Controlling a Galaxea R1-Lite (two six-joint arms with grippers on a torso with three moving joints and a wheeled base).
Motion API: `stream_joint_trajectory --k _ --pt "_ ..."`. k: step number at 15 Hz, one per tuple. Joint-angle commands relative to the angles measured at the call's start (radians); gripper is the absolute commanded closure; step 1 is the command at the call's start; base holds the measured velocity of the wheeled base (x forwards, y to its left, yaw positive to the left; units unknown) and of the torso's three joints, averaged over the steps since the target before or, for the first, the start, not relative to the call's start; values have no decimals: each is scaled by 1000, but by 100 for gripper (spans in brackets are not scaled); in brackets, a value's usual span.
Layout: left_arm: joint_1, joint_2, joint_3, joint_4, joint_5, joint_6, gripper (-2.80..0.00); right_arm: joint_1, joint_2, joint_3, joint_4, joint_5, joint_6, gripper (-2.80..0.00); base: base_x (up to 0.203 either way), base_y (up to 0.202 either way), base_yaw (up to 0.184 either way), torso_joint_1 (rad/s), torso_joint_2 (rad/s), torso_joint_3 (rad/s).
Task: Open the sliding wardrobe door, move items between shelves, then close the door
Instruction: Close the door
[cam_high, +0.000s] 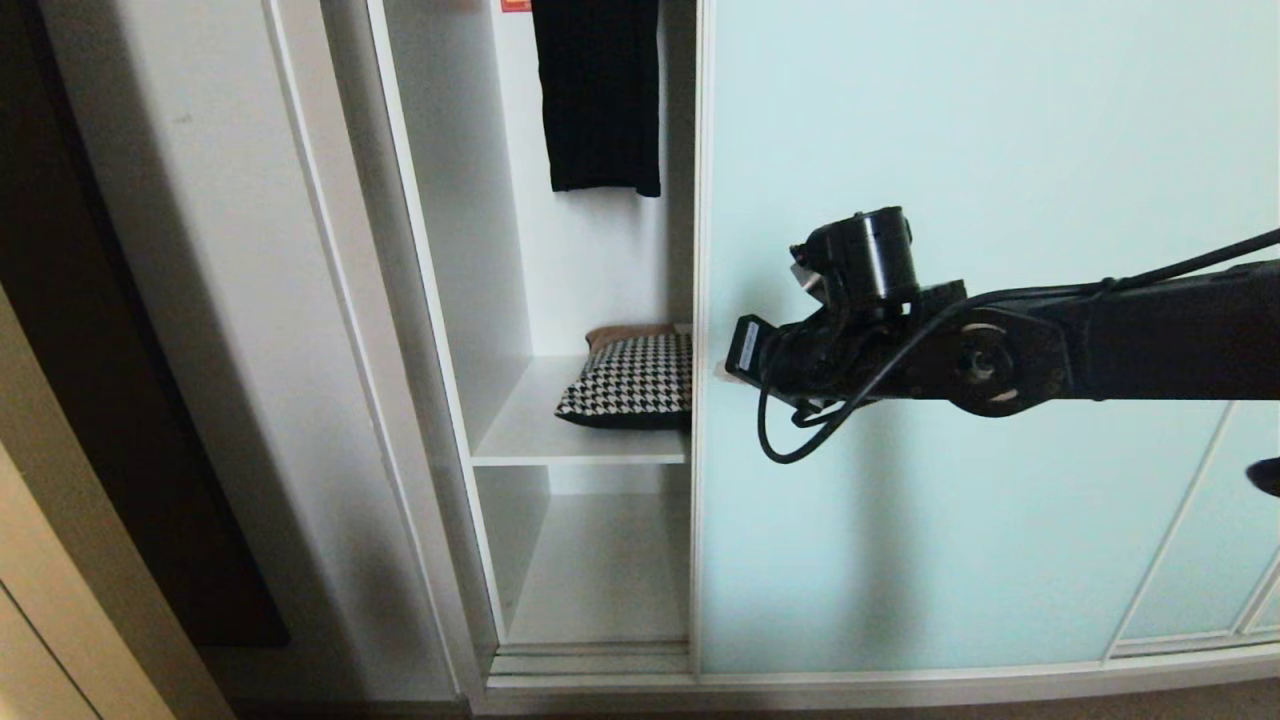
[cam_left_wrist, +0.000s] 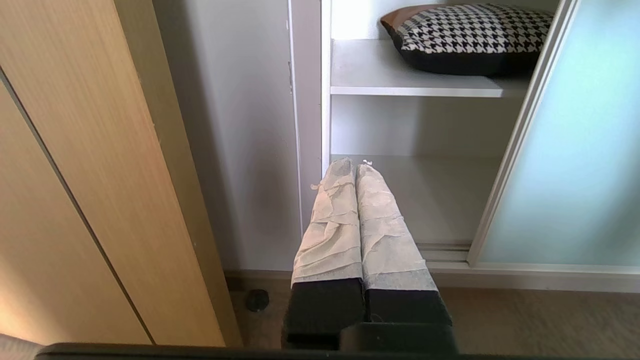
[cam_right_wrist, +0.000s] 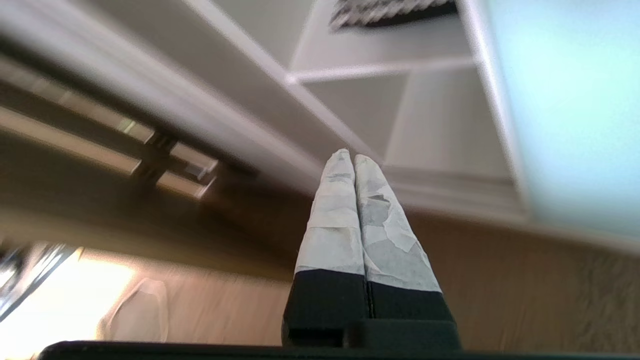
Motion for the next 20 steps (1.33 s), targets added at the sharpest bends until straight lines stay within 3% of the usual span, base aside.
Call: stream_joint_trajectory --k 1,6,9,20 --pt "0 2 0 0 0 0 0 3 119 -89 -1 -50 5 0 0 0 0 0 0 0" --pt "0 2 1 0 0 0 0 -5 226 -242 -1 -184 21 0 0 0 0 0 0 0" --pt "0 2 0 0 0 0 0 -10 266 -285 3 -192 65 0 0 0 0 0 0 0" --pt "0 2 0 0 0 0 0 -28 360 -300 -97 -196 59 0 0 0 0 0 0 0"
